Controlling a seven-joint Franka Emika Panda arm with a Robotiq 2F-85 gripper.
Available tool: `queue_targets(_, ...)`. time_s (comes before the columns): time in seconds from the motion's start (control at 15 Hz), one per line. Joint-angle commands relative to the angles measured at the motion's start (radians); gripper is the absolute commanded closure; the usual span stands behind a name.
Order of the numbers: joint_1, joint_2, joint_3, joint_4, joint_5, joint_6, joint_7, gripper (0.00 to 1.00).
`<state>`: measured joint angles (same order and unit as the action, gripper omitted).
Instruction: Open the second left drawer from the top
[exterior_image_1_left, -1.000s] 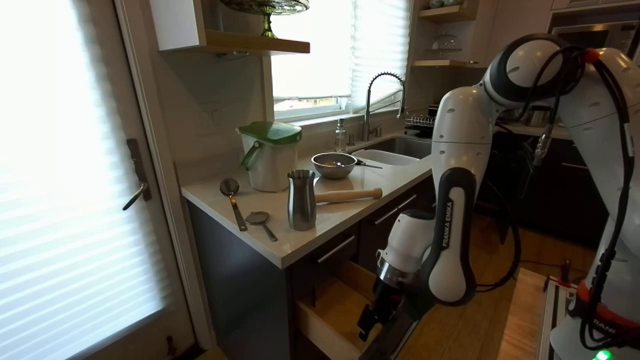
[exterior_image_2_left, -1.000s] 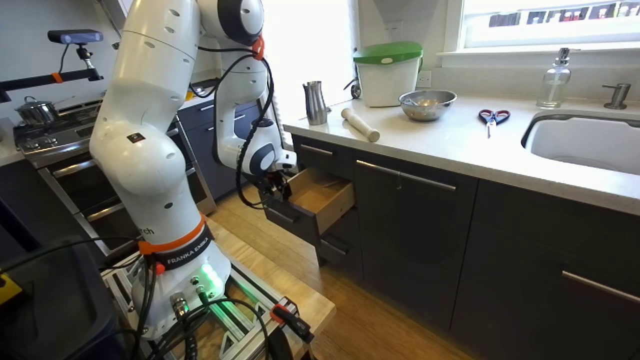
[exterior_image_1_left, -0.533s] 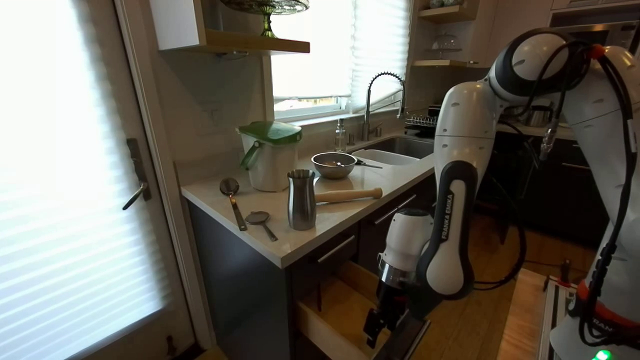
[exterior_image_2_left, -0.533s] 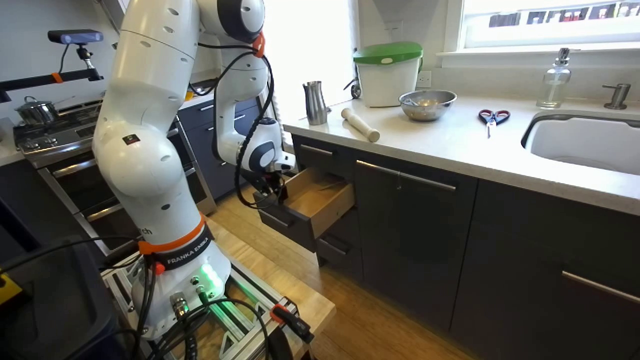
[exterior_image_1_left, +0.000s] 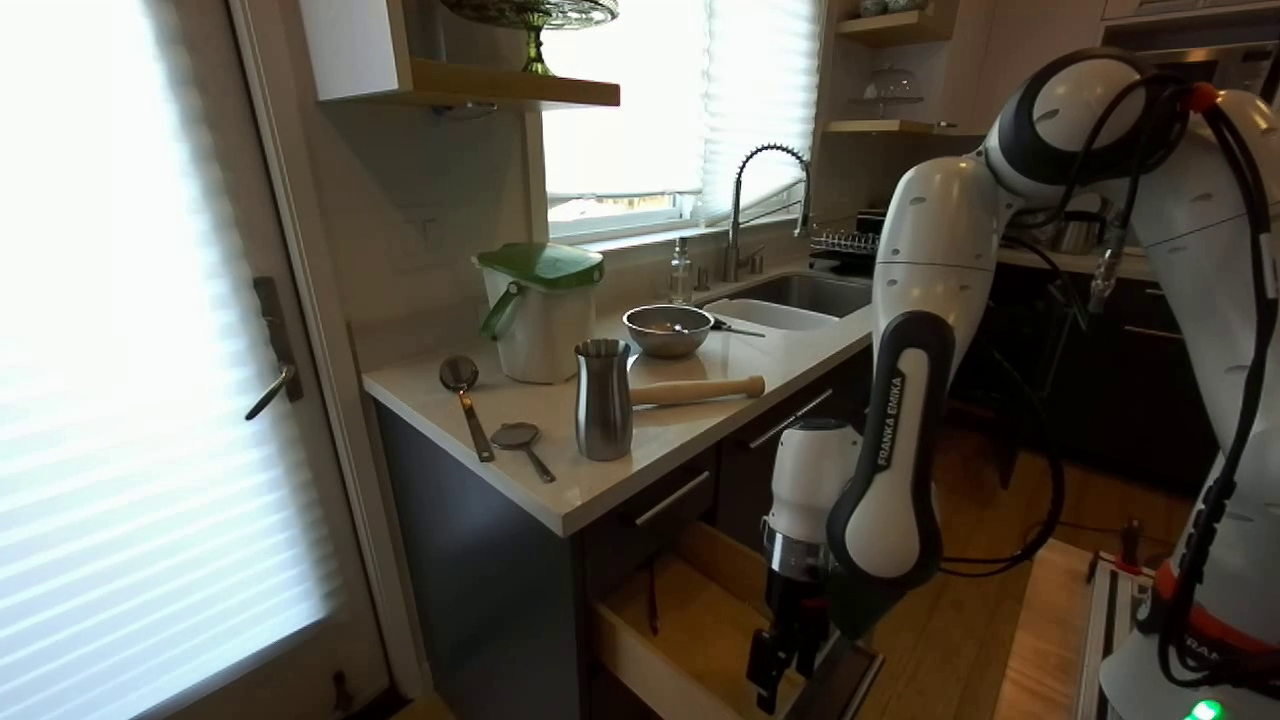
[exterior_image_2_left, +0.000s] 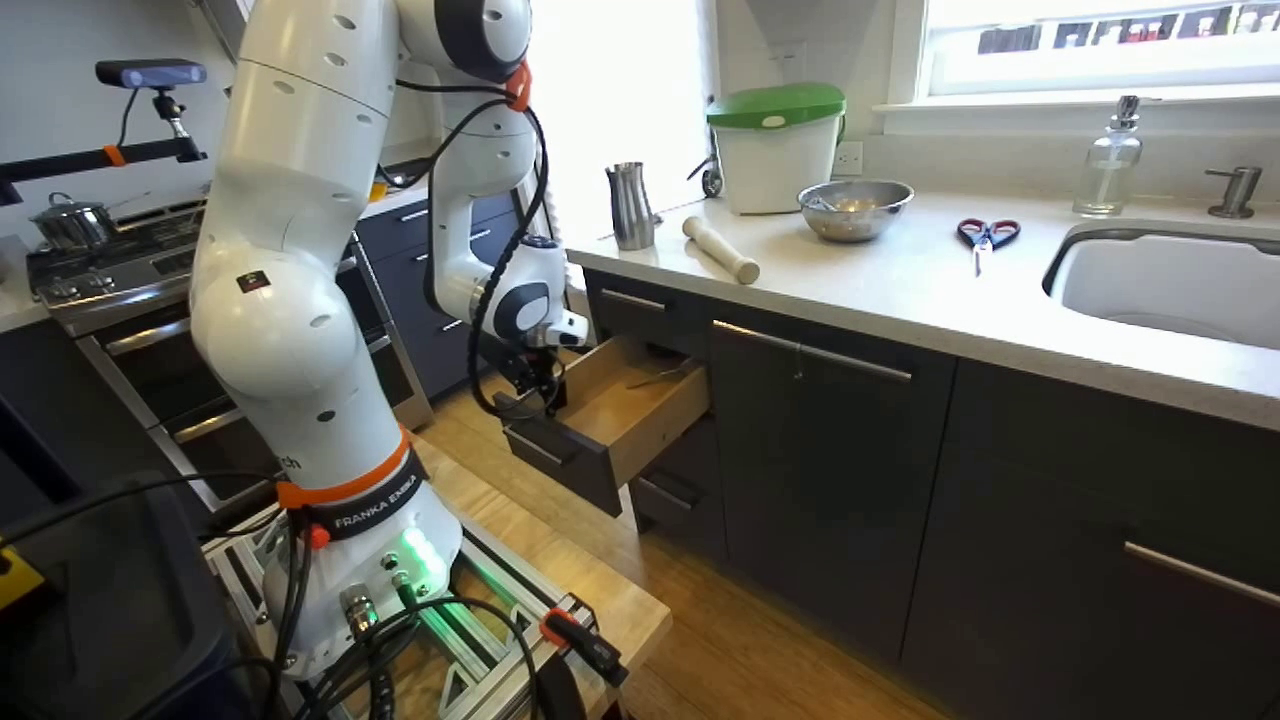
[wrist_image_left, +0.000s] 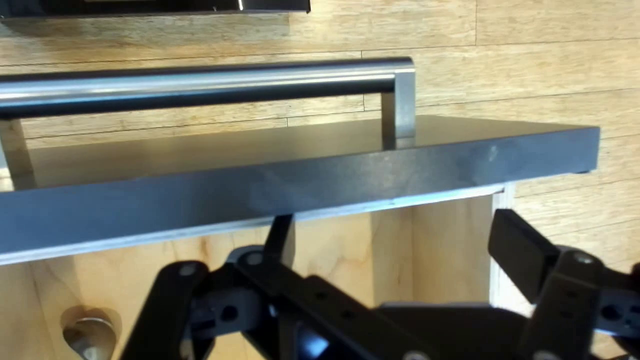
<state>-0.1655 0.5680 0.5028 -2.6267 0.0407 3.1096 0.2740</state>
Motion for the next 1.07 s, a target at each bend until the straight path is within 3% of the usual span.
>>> queue_targets(0.0, -0.021, -0.042, 0.020, -0.028, 0.069, -0.079, -0.059, 0.00)
queue_targets(0.6, -0.028, -0.060, 0.038, -0.026, 0.166, -0.203, -0.191, 0.00)
queue_targets(1.0, 0.010, -0.177, -0.005, -0.082, 0.210, -0.157, -0.184, 0.00)
